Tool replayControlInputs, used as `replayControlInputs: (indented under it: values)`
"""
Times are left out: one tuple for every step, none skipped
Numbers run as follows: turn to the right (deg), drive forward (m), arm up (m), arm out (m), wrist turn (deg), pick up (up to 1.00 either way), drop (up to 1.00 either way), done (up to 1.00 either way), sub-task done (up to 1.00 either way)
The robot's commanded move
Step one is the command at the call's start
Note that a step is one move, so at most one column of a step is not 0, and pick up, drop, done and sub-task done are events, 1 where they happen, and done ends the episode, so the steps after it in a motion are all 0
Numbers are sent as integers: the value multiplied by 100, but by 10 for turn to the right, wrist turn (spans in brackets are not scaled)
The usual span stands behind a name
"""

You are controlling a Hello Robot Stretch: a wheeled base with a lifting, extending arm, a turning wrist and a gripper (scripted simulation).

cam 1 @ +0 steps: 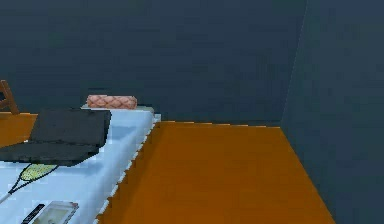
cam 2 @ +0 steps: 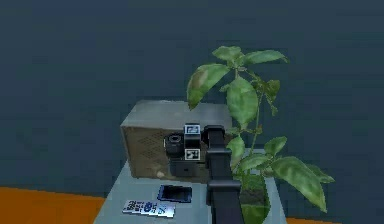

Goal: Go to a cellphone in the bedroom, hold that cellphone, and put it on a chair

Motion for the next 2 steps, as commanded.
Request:
replayControlInputs:
  values:
    - [0, 0, 0, 0, 60, 0, 0, 0, 0]
    - [0, 0, -30, 0, 0, 0, 0, 0, 0]
